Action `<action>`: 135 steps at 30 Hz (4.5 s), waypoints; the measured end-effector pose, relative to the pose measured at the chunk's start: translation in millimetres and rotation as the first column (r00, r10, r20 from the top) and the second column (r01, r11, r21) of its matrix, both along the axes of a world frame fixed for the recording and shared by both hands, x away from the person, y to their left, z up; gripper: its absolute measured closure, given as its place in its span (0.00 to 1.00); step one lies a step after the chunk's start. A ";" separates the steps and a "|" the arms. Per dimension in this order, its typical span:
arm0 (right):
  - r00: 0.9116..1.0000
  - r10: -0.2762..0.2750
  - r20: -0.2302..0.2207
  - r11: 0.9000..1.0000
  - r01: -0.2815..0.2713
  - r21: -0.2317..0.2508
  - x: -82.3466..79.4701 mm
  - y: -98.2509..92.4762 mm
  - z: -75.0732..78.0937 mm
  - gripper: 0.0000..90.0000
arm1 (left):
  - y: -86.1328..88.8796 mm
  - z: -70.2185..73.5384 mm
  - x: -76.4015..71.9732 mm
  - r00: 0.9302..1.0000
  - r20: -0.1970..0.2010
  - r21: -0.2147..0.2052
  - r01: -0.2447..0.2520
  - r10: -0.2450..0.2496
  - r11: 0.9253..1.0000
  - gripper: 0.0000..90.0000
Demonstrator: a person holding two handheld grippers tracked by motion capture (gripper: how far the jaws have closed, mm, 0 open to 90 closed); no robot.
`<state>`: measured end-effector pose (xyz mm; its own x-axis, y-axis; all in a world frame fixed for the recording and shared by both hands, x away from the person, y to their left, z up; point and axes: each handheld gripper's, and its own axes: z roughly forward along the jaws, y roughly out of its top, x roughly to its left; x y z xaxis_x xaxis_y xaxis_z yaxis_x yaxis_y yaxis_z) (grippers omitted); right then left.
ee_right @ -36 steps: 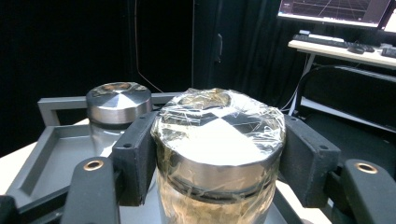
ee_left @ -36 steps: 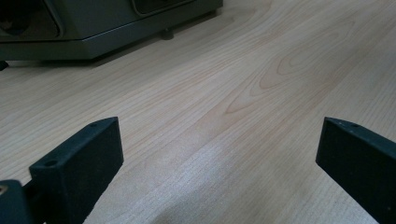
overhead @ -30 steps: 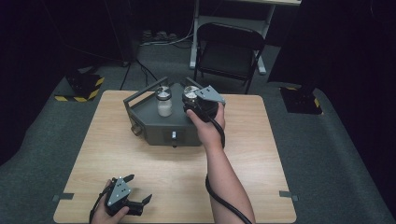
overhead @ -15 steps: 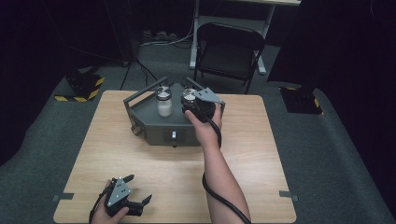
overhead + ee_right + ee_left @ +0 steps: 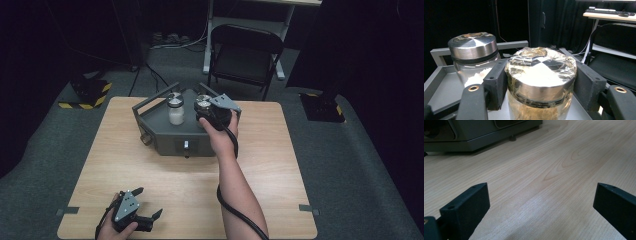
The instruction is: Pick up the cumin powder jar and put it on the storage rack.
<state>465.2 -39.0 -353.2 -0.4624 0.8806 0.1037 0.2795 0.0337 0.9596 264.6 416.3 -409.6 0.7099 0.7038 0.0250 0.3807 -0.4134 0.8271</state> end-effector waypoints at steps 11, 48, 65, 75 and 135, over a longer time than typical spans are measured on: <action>1.000 -0.008 -0.013 1.000 0.008 0.005 0.1 1.7 1.7 0.37 | 0.3 0.4 0.8 1.000 -0.005 -0.001 -0.005 0.005 1.000 0.01; 0.999 0.024 -0.025 0.999 -0.023 0.039 -21.0 -11.6 11.9 0.01 | -0.8 1.6 2.3 1.000 -0.007 0.013 0.013 -0.013 1.000 0.01; 0.999 0.051 -0.015 0.998 -0.051 0.036 -49.7 -27.5 13.1 0.01 | -3.5 2.4 1.9 1.000 -0.003 0.029 0.018 -0.018 0.999 0.01; 0.997 0.072 0.012 0.997 -0.072 0.037 -75.2 -36.6 11.4 0.01 | -3.5 2.3 1.1 1.000 -0.001 0.029 0.014 -0.014 0.999 0.01; 0.995 0.078 -0.068 0.996 -0.080 -0.034 -203.9 -91.9 -77.5 0.01 | -8.3 2.5 -1.8 1.000 0.013 0.051 0.011 -0.011 0.999 0.01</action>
